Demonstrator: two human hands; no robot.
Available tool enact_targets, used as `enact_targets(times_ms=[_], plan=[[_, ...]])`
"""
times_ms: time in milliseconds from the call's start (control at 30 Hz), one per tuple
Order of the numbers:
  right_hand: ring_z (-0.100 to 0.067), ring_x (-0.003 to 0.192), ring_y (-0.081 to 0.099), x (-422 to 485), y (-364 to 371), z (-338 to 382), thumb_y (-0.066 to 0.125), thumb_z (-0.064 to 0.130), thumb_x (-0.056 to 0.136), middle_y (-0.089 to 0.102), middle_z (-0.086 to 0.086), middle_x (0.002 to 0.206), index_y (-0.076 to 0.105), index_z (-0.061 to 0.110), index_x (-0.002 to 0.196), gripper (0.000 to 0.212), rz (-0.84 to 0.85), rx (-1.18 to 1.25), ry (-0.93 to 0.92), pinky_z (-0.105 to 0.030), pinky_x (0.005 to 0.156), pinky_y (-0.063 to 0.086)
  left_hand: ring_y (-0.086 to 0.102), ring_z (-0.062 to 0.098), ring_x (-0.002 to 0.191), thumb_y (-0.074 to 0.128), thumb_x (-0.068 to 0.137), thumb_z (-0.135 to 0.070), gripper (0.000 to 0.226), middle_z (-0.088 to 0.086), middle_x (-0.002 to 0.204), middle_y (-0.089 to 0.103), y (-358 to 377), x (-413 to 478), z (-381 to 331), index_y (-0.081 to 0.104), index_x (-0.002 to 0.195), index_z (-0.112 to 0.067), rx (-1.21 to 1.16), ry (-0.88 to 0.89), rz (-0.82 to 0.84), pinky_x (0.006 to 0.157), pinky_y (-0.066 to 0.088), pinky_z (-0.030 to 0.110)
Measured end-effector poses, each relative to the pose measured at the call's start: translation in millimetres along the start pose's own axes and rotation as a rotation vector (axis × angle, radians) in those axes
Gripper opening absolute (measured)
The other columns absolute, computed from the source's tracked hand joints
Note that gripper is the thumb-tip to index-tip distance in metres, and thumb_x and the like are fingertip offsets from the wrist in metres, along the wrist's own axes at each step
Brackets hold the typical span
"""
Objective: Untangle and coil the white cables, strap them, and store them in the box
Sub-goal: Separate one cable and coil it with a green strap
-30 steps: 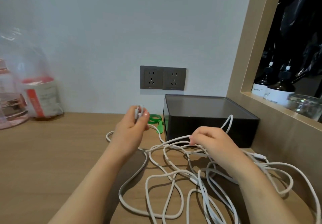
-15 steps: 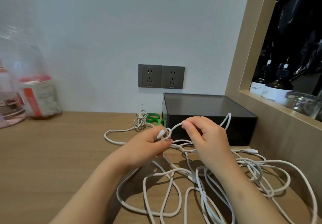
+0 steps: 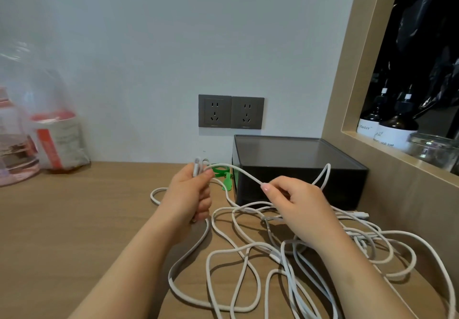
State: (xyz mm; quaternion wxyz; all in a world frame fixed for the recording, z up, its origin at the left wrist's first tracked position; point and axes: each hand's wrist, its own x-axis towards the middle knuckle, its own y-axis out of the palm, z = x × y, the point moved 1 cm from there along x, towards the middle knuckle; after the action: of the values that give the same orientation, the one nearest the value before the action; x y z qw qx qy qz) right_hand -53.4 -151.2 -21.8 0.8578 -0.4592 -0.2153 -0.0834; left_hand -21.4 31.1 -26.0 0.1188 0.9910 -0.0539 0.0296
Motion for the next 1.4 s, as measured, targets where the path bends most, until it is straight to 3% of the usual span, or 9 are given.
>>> enact_targets(times_ms=[67, 167, 367, 600, 800, 933, 1067, 1200, 1400], plan=[[-0.003, 0.082, 0.051, 1.7, -2.0, -5.4, 0.039, 0.04, 0.095, 0.055, 0.016, 0.082, 0.061, 0.032, 0.099, 0.023, -0.062, -0.115, 0.03, -0.032, 0.088, 0.041, 0.022, 0.003, 0.028, 0.041, 0.1, -0.012, 0.02, -0.009, 0.037, 0.029, -1.1, 2.3, -0.2, 0.041, 0.08, -0.014, -0.042, 0.018, -0.073, 0.03, 0.018, 0.009], [-0.004, 0.083, 0.051, 2.0, -2.6, -8.8, 0.043, 0.031, 0.096, 0.056, 0.011, 0.092, 0.061, 0.029, 0.109, 0.022, -0.184, 0.0, 0.074, -0.022, 0.072, 0.043, 0.025, 0.004, 0.03, 0.044, 0.099, -0.016, 0.014, -0.008, 0.042, 0.032, 0.0, 3.5, 4.6, 0.046, 0.085, -0.014, 0.1, 0.056, -0.118, 0.03, 0.02, 0.014], [0.0, 0.067, 0.052, -3.0, 4.2, 9.0, 0.056, 0.022, 0.09, 0.056, 0.009, 0.067, 0.054, 0.039, 0.08, 0.02, -0.271, 0.308, -0.023, -0.012, 0.054, 0.042, 0.025, 0.006, 0.037, 0.05, 0.092, -0.045, 0.031, -0.008, 0.047, 0.031, 1.7, 4.2, 4.2, 0.048, 0.087, -0.015, 0.117, 0.032, -0.184, 0.033, 0.022, 0.018], [0.003, 0.084, 0.057, -9.1, 13.8, 24.8, 0.059, 0.019, 0.088, 0.062, 0.019, 0.082, 0.059, 0.041, 0.083, 0.023, -0.028, 0.395, -0.148, -0.011, 0.071, 0.047, 0.025, 0.008, 0.042, 0.058, 0.069, -0.062, 0.056, -0.004, 0.058, 0.029, 6.0, 3.1, 5.0, 0.049, 0.099, -0.015, 0.041, -0.016, -0.163, 0.041, 0.025, 0.021], [0.008, 0.1, 0.052, -8.4, 22.2, 26.3, 0.055, 0.02, 0.092, 0.056, 0.029, 0.094, 0.065, 0.033, 0.112, 0.026, 0.19, 0.211, -0.2, -0.014, 0.089, 0.044, 0.039, 0.012, 0.05, 0.054, 0.093, -0.025, 0.013, 0.002, 0.068, 0.045, 7.7, 10.9, 14.4, 0.049, 0.091, -0.013, 0.014, 0.02, -0.254, 0.045, 0.034, 0.025], [0.005, 0.106, 0.051, -7.3, 20.2, 24.9, 0.055, 0.021, 0.092, 0.06, 0.023, 0.112, 0.057, 0.038, 0.122, 0.035, 0.24, 0.175, -0.177, -0.019, 0.095, 0.043, 0.048, 0.009, 0.044, 0.043, 0.1, -0.023, 0.023, 0.001, 0.055, 0.048, 10.9, 13.0, 15.7, 0.047, 0.083, -0.008, -0.282, -0.007, -0.237, 0.045, 0.048, 0.025], [0.005, 0.088, 0.054, -4.9, 11.8, 18.4, 0.053, 0.03, 0.092, 0.056, 0.026, 0.089, 0.057, 0.04, 0.117, 0.027, 0.152, 0.088, -0.059, -0.018, 0.081, 0.047, 0.059, 0.01, 0.045, 0.039, 0.101, -0.022, 0.022, 0.002, 0.053, 0.044, 12.9, 13.0, 8.6, 0.045, 0.085, -0.008, -0.702, -0.046, -0.233, 0.051, 0.058, 0.038], [-0.002, 0.07, 0.055, -3.1, -0.8, 8.1, 0.051, 0.046, 0.09, 0.057, 0.015, 0.072, 0.059, 0.037, 0.094, 0.013, 0.032, -0.089, 0.089, -0.021, 0.062, 0.046, 0.038, 0.005, 0.03, 0.04, 0.101, -0.021, 0.026, -0.004, 0.042, 0.037, -1.2, 17.3, -2.1, 0.041, 0.076, -0.012, -0.936, -0.112, -0.236, 0.034, 0.043, 0.017], [-0.014, 0.064, 0.053, -2.6, -13.8, -2.0, 0.061, 0.043, 0.084, 0.055, 0.007, 0.061, 0.062, 0.024, 0.081, 0.02, -0.418, -0.023, 0.231, -0.027, 0.058, 0.041, 0.027, 0.004, 0.028, 0.042, 0.099, -0.022, 0.03, -0.007, 0.042, 0.032, -3.4, 10.4, -9.9, 0.04, 0.071, -0.014, -0.787, -0.097, -0.166, 0.026, 0.023, 0.013]])
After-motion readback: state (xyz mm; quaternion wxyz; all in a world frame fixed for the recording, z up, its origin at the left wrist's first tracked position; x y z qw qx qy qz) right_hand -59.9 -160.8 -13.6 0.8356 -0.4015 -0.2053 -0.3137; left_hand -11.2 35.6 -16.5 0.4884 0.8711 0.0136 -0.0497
